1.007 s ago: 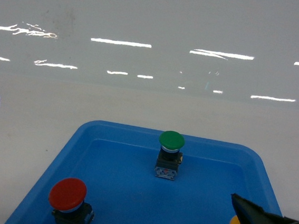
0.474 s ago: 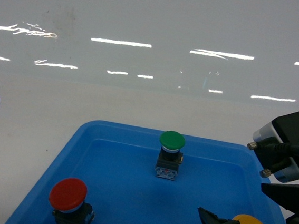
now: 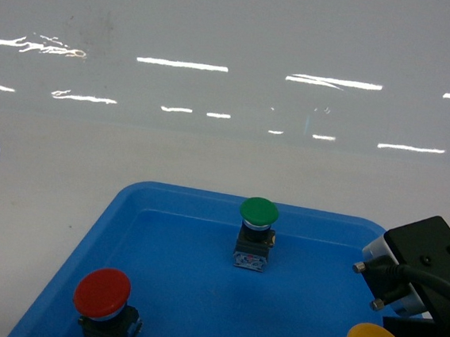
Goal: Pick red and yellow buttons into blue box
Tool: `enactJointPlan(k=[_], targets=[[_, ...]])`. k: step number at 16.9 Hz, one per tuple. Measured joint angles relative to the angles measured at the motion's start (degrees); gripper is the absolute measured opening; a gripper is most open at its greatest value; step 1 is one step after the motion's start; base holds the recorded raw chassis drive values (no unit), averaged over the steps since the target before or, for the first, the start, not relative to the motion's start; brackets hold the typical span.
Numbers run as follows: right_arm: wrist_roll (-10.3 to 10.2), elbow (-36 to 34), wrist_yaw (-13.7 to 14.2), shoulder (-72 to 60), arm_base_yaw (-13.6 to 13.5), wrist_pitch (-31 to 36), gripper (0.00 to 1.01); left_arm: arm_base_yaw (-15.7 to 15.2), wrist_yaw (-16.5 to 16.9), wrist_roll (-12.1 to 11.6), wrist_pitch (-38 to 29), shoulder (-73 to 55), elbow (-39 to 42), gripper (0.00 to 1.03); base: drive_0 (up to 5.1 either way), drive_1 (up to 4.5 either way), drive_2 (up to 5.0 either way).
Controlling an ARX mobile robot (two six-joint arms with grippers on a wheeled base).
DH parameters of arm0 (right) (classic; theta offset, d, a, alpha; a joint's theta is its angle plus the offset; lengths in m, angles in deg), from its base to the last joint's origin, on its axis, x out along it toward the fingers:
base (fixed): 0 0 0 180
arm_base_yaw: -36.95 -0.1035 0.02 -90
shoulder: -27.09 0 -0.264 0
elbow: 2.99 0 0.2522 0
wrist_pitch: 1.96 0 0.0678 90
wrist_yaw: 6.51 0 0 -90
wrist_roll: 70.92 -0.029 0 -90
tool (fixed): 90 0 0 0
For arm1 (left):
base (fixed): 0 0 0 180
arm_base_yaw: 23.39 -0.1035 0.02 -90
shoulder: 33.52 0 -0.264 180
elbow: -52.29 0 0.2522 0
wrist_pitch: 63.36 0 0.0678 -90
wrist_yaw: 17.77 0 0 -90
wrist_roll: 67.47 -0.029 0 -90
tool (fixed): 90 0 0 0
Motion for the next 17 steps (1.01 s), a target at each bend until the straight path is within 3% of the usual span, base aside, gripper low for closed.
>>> enactJointPlan(k=[3,7,11,17], targets=[[0.31,-1.70,0.15,-0.55,-0.17,3.23,0.51,0.00,0.00,0.00,0.00,0.02,0.00,0.98,0.0,0.00,0.0],[0.26,-2.71,0.17,0.39,-0.11,3.39,0.32,0.00,0.00,0.00,0.00,0.02,0.00,0.98,0.0,0.00,0.0],[1.40,-6.56,0.35,7.87,3.06,4.02,0.31,0.00,0.00,0.00,0.00,0.00,0.00,0.98,0.0,0.00,0.0],[2.40,-8.28,0.02,16.57,5.66,1.88,0.31,0.00,0.00,0.00,0.00,0.02,0.00,0.98,0.0,0.00,0.0]])
